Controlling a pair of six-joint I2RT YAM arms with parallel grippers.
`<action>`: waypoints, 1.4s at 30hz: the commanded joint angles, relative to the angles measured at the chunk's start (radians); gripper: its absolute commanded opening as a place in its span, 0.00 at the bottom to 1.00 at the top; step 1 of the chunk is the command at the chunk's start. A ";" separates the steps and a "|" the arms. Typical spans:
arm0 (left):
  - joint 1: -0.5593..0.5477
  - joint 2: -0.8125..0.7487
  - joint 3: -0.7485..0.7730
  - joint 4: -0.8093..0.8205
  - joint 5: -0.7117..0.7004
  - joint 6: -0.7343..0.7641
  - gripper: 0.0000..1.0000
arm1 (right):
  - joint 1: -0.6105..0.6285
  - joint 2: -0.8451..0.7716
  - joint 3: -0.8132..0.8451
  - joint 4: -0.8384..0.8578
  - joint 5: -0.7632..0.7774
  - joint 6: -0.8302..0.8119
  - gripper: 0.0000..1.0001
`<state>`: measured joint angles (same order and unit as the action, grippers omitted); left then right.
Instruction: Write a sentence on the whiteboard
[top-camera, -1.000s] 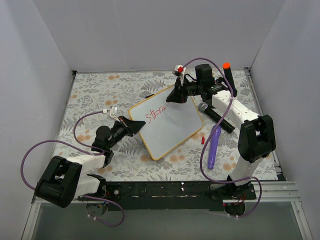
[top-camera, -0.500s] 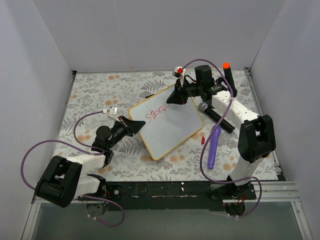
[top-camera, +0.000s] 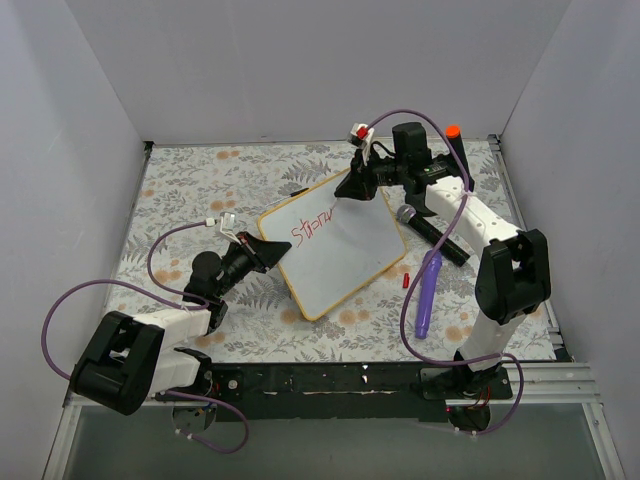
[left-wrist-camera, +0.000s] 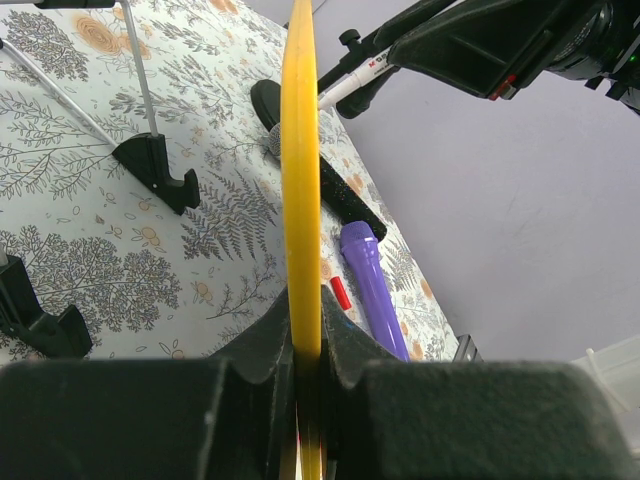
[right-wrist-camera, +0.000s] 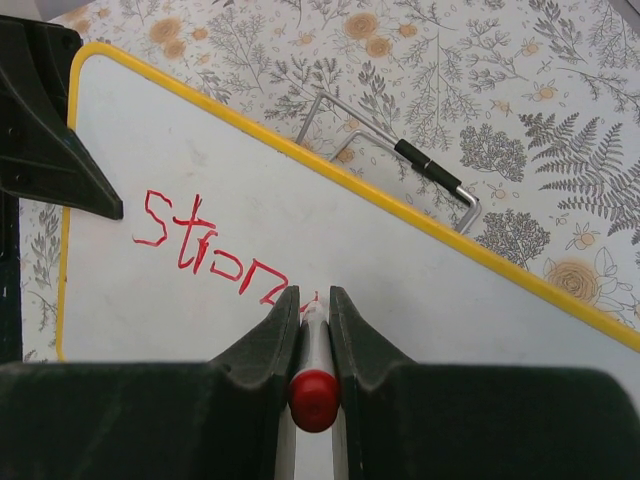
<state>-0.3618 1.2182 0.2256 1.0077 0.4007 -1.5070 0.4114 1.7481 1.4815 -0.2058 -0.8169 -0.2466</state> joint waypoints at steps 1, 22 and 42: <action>-0.006 -0.011 0.034 0.048 0.047 0.036 0.00 | -0.005 0.010 0.042 0.023 -0.037 -0.006 0.01; -0.006 -0.006 0.040 0.048 0.049 0.034 0.00 | 0.010 0.017 0.046 0.057 -0.057 0.032 0.01; -0.008 -0.014 0.038 0.037 0.047 0.039 0.00 | 0.001 0.010 0.039 0.077 0.010 0.049 0.01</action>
<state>-0.3618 1.2198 0.2314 1.0004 0.4026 -1.5070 0.4152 1.7630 1.4853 -0.1764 -0.8398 -0.1967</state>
